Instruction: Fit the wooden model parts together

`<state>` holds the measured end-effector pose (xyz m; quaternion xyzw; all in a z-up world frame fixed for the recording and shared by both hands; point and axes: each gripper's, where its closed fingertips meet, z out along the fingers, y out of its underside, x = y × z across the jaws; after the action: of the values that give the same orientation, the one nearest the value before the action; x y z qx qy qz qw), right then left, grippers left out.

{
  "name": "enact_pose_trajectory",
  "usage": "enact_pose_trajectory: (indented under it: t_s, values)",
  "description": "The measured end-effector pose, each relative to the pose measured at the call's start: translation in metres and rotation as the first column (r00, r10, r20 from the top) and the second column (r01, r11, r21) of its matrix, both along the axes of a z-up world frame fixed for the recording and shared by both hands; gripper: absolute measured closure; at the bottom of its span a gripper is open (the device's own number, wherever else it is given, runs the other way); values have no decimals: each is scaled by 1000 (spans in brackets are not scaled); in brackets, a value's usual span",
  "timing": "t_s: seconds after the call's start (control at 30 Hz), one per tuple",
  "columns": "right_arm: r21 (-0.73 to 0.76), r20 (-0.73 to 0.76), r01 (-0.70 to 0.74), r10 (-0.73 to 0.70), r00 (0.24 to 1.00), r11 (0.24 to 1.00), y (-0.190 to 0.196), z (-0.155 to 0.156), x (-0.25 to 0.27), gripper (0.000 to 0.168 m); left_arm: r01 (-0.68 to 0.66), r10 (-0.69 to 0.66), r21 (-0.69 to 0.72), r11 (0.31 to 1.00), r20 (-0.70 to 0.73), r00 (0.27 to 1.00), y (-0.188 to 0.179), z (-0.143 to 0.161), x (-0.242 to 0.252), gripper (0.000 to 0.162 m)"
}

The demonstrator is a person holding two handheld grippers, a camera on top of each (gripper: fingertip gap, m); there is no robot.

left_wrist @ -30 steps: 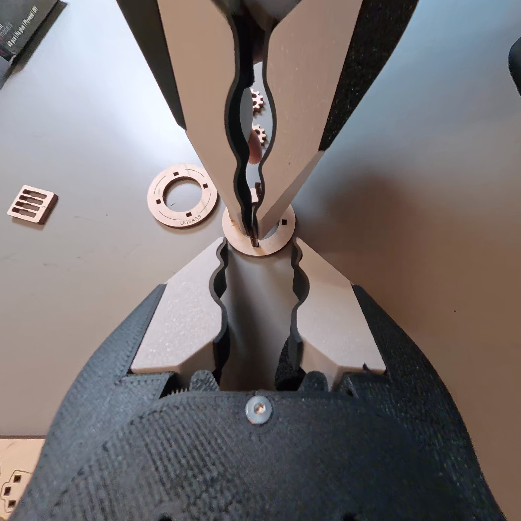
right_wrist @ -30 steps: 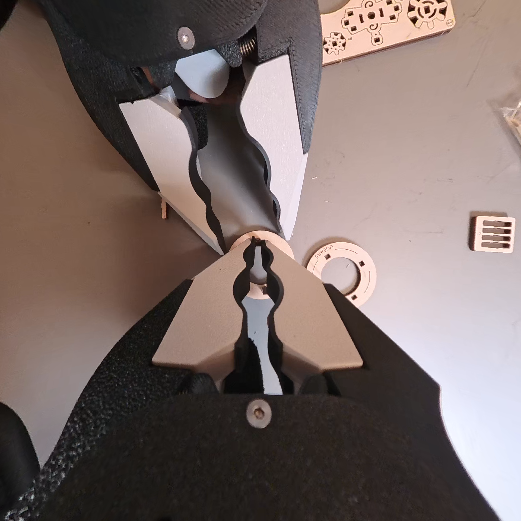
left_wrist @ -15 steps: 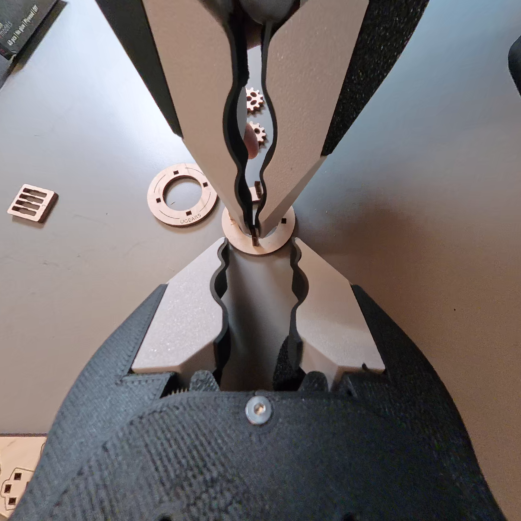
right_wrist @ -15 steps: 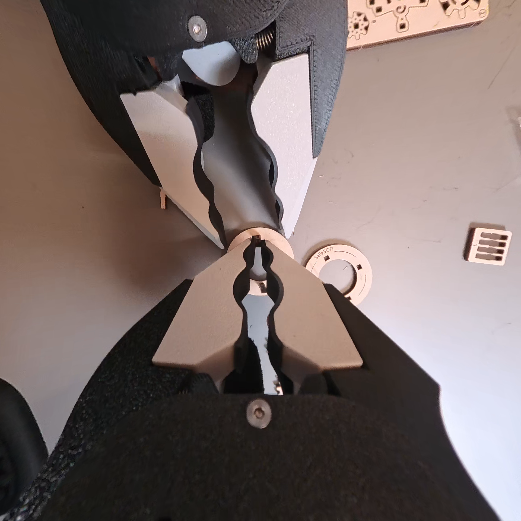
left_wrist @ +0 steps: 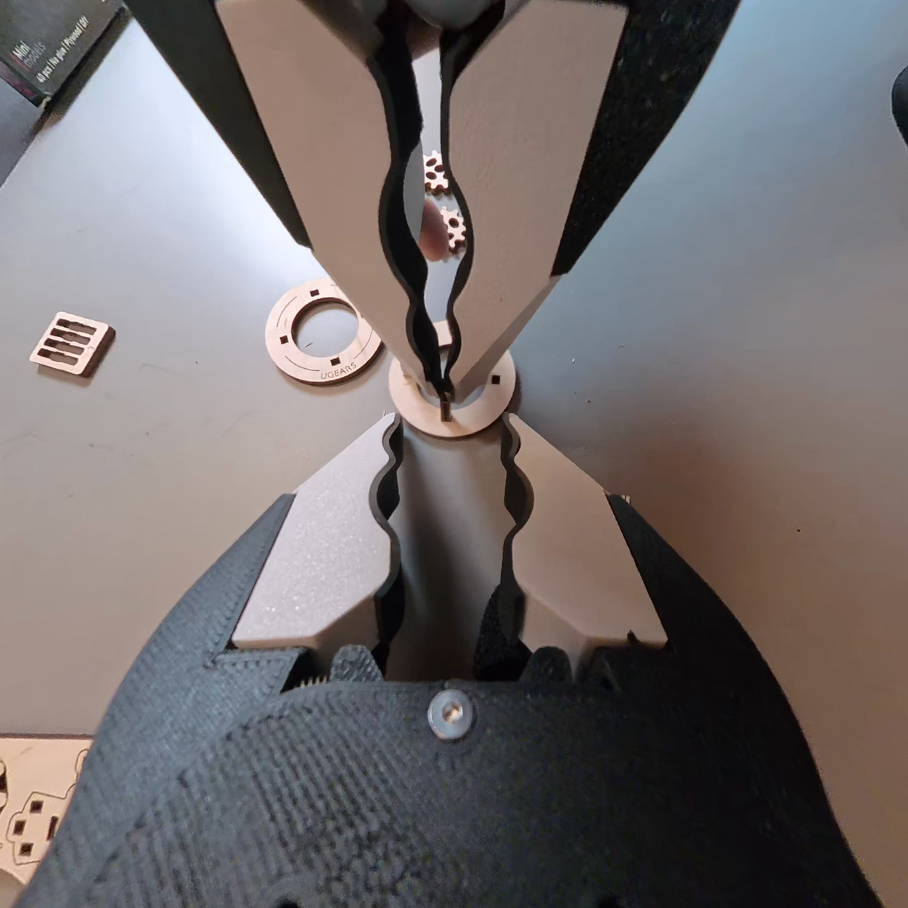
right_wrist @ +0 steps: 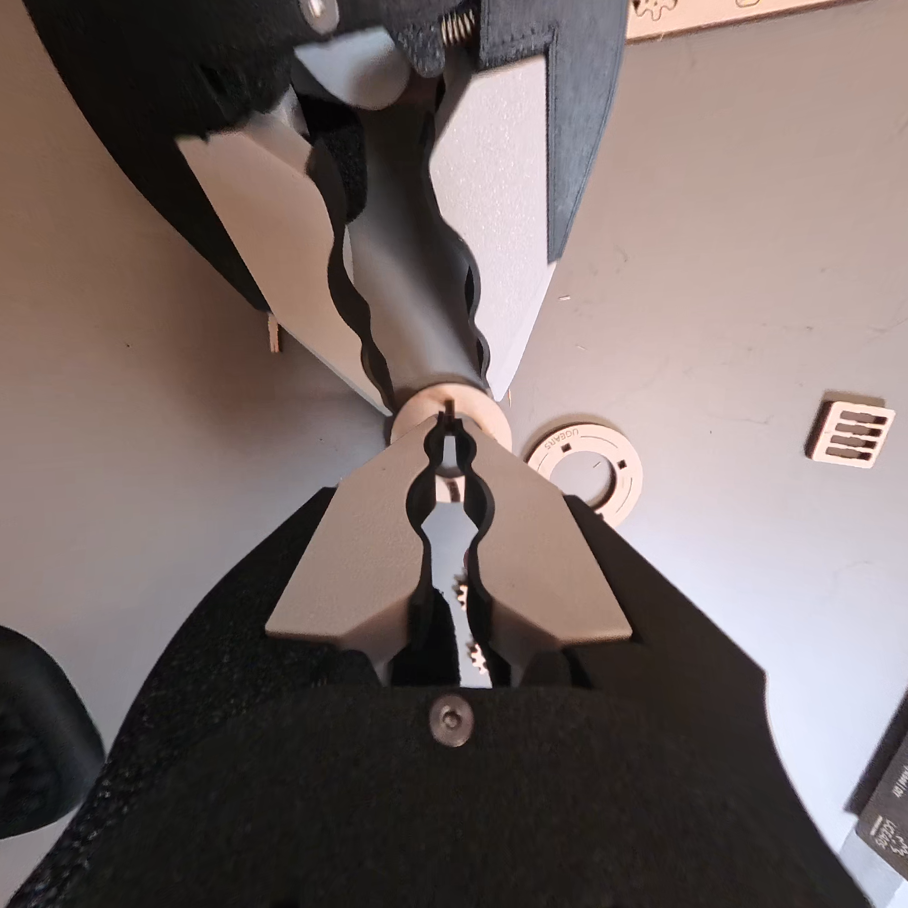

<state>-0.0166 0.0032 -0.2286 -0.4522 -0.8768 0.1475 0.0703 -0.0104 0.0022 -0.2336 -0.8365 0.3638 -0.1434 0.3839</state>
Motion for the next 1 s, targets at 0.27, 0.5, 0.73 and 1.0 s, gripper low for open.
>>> enact_pose_trajectory:
  t_s: [0.27,0.5,0.73,1.0]
  values:
    - [-29,-101,17,-20,995,999,3,21,-8,168,4,-4,32,999,1,1000,-2,1,-2,125]
    - [-102,-85,29,-38,996,994,-3,18,4,167,5,1,130,991,-43,999,1,10,-8,135]
    - [-208,-201,31,-74,977,978,-16,29,10,168,68,-91,206,976,103,990,-11,38,7,152]
    - [-228,-300,60,-128,945,972,-15,39,10,166,73,-106,223,972,139,985,-13,49,11,159]
